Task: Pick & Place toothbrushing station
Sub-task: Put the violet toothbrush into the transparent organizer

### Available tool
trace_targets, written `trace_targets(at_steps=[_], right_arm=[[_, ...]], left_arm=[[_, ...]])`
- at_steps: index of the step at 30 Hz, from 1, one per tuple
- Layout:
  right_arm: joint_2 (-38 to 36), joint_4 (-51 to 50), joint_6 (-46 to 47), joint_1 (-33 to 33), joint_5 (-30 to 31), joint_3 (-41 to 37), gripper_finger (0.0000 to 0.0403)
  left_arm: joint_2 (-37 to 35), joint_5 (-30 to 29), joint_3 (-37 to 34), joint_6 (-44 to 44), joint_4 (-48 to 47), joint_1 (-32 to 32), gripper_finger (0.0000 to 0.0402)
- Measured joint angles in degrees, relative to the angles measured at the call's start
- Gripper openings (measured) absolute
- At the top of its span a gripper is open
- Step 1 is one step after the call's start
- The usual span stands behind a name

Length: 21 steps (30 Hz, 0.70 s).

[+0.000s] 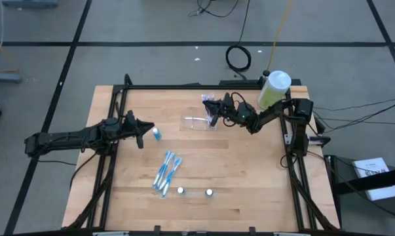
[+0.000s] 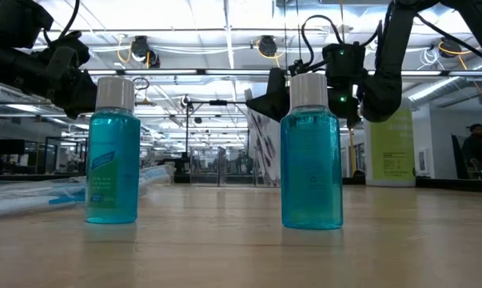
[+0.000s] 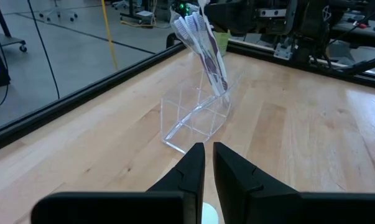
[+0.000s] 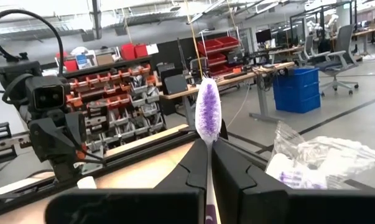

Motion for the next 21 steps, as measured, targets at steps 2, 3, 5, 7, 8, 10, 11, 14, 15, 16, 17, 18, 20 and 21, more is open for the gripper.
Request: trace_targets(at_steps=[2, 3, 5, 7, 8, 10, 11, 14, 15, 16, 17, 18, 20, 21], right_arm=[[-0.02, -0.01, -0.01, 0.0, 0.0, -0.21, 0.0], [-0.02, -0.17, -0.01, 0.0, 0.0, -0.39, 0.0], [-0.02, -0.7, -0.01, 0.0, 0.0, -0.8, 0.0], [-0.02, -0.83, 0.03, 0.0, 0.0, -1.31, 0.0], [-0.02, -0.86, 0.22, 0.0, 0.02, -1.53, 0.0], [-0.02, -0.86, 0.38, 0.04, 0.21, -2.13, 0.0], [-0.02, -0.88, 0.4, 0.15, 0.67, -2.39, 0.0], [-0.02, -0.85, 0.27, 0.69, 2.66, -3.07, 0.0], [-0.02, -0.87, 0.13, 0.81, 2.8, -3.23, 0.0], [-0.02, -0.87, -0.01, 0.94, 2.78, -3.38, 0.0], [-0.02, -0.87, -0.01, 1.12, 2.81, -3.47, 0.0], [-0.02, -0.89, -0.01, 1.28, 2.8, -3.51, 0.0], [-0.02, -0.92, -0.23, 1.58, 2.82, -3.52, 0.0], [-0.02, -0.92, -0.31, 1.77, 2.85, -3.52, 0.0]], left_arm=[[-0.01, -0.01, 0.0, 0.0, 0.01, 0.02, 0.0037], [-0.01, 0.01, 0.0, 0.02, 0.01, 0.02, 0.0037], [0.01, 0.01, 0.0, 0.0, 0.01, 0.02, 0.0037], [-0.01, 0.01, 0.0, 0.02, 0.01, 0.02, 0.0037], [0.01, 0.01, 0.0, 0.02, 0.01, 0.02, 0.0037], [0.01, -0.01, 0.0, 0.0, 0.01, 0.02, 0.0037], [-0.01, 0.0, 0.0, 0.02, 0.0, 0.01, 0.0037], [-0.01, -0.01, 0.0, 0.0, 0.0, 0.02, 0.0037], [0.0, 0.01, 0.0, 0.02, 0.0, 0.02, 0.0037], [0.01, 0.01, 0.0, 0.01, -0.01, 0.01, 0.0037], [0.01, 0.01, 0.0, 0.0, 0.01, 0.0, 0.0037], [0.0, 0.0, 0.0, 0.01, 0.01, 0.02, 0.0037], [0.01, 0.01, 0.0, 0.02, -0.01, 0.02, 0.0037], [-0.01, 0.0, 0.0, 0.02, 0.0, 0.02, 0.0037]])
